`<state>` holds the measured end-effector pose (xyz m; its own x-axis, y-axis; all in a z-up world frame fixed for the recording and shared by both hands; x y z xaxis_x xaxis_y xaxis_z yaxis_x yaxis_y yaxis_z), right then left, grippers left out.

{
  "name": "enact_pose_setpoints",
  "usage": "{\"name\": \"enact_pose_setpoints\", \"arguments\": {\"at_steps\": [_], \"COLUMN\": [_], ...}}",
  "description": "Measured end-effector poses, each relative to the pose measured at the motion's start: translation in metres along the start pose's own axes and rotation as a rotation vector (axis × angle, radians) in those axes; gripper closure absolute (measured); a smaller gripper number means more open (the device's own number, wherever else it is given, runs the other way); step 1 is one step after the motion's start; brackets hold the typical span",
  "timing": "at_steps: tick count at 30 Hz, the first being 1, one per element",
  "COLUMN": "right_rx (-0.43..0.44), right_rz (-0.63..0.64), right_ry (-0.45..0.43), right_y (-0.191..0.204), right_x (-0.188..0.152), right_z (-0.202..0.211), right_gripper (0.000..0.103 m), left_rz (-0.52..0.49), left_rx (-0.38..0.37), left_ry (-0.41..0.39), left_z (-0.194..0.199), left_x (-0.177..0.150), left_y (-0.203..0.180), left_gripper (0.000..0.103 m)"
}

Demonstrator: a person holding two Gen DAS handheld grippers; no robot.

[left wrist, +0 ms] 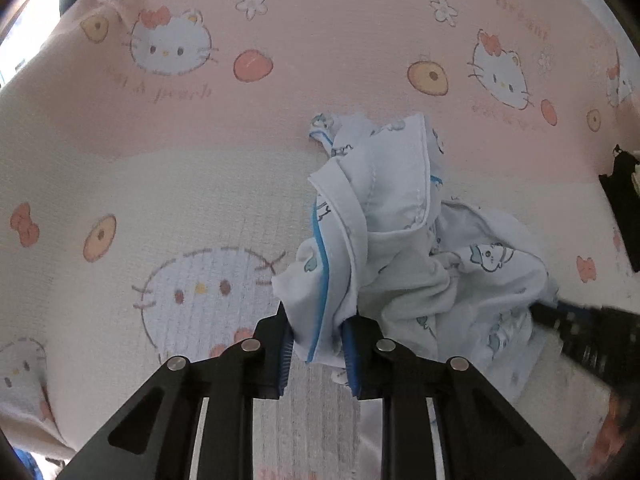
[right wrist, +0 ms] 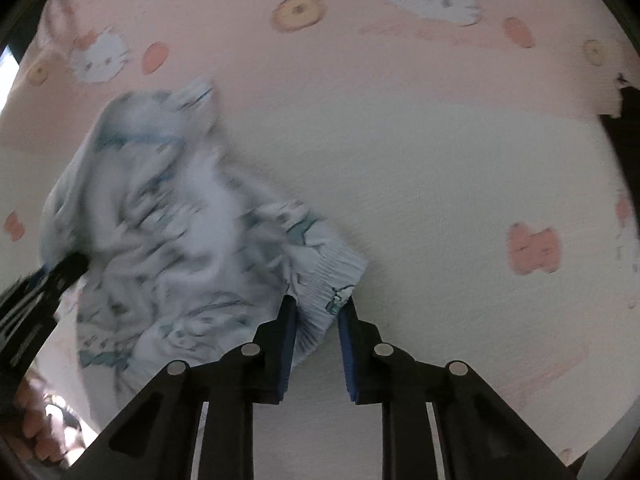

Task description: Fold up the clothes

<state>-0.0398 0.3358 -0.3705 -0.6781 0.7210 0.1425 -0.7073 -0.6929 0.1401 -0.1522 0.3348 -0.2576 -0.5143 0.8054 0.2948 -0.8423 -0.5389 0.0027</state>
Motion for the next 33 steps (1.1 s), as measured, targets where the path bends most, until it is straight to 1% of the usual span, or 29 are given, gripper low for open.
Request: {"name": "enact_pose_setpoints", "arguments": {"at_steps": [2,4,5,7,9,10,13,15,16,17,18,19,20,21,22,23,26,28,30,32,33], "right_rx": [-0.022,-0.044,-0.043,-0.021,-0.008,0.0,-0.005,-0.008,0.008,0.022,0.035,0.048,0.06,0.067,0.073,0.081,0.144,0.201,0.273,0.307,0.301], "right_rz": [-0.041,-0.07,-0.087,-0.11,-0.119,-0.122,-0.091,-0.074,-0.082,-0.088,-0.092,-0.098,-0.104,-0.107,-0.11,-0.111,-0.124,-0.147,-0.176,-0.187,-0.183], "right_ry": [-0.034,-0.054,-0.06,-0.064,-0.063,-0.064,-0.051,-0.025,-0.005,0.015,0.036,0.055,0.068,0.078,0.087,0.094,0.12,0.146,0.184,0.208,0.214], "right_y": [-0.017,-0.009,-0.015,-0.021,-0.03,-0.033,-0.044,-0.042,-0.041,-0.04,-0.04,-0.038,-0.037,-0.035,-0.034,-0.032,-0.028,-0.024,-0.016,-0.011,-0.008], "right_x": [0.011,0.028,0.029,0.02,0.011,0.016,0.045,0.041,0.035,0.029,0.024,0.018,0.011,0.006,0.001,-0.003,-0.014,-0.021,-0.028,-0.03,-0.032], "right_z": [0.008,0.013,0.015,0.016,0.022,0.023,0.023,0.018,0.016,0.014,0.012,0.011,0.012,0.015,0.018,0.019,0.02,0.018,0.013,0.009,0.007], "right_gripper": [0.086,0.086,0.086,0.086,0.086,0.086,0.085,0.083,0.081,0.076,0.074,0.069,0.063,0.06,0.051,0.045,0.043,0.043,0.043,0.043,0.043], "left_rz": [0.012,0.014,0.012,0.0,-0.022,-0.026,-0.001,0.045,0.077,0.113,0.153,0.201,0.249,0.274,0.294,0.298,0.266,0.21,0.164,0.137,0.128], "left_rx": [-0.041,-0.072,-0.085,-0.104,-0.112,-0.122,-0.179,-0.218,-0.243,-0.281,-0.327,-0.386,-0.448,-0.476,-0.494,-0.485,-0.415,-0.364,-0.33,-0.304,-0.284], "left_ry": [0.029,0.049,0.058,0.065,0.056,0.051,0.034,0.026,0.029,0.043,0.06,0.074,0.076,0.069,0.058,0.04,-0.004,0.011,0.036,0.063,0.068], "left_z": [0.0,0.002,0.001,0.003,0.006,0.008,0.018,0.023,0.025,0.026,0.027,0.029,0.033,0.037,0.041,0.045,0.054,0.05,0.044,0.036,0.033], "left_x": [-0.007,-0.017,-0.02,-0.025,-0.028,-0.029,-0.027,-0.023,-0.021,-0.02,-0.02,-0.02,-0.019,-0.019,-0.018,-0.016,-0.012,-0.011,-0.012,-0.016,-0.018], "left_y": [-0.002,-0.004,-0.008,-0.014,-0.021,-0.023,-0.024,-0.019,-0.016,-0.013,-0.01,-0.008,-0.006,-0.005,-0.003,-0.001,0.002,-0.001,-0.007,-0.012,-0.013], "left_gripper": [0.084,0.084,0.084,0.084,0.084,0.084,0.084,0.084,0.084,0.082,0.079,0.076,0.066,0.049,0.041,0.034,0.034,0.034,0.034,0.034,0.034]}}
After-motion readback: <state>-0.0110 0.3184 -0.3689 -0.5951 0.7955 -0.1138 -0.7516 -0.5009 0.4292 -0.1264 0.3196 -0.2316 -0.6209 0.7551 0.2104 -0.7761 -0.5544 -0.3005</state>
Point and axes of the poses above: each gripper's, at about its wrist camera, not at the fingertips, and z roughly against the way its jaws point, y to its left, x to its top, the point moved 10 cm from there along -z, roughly the way its jaws point, and after that the axes turned 11 degrees about y, right-handed, at the moved point
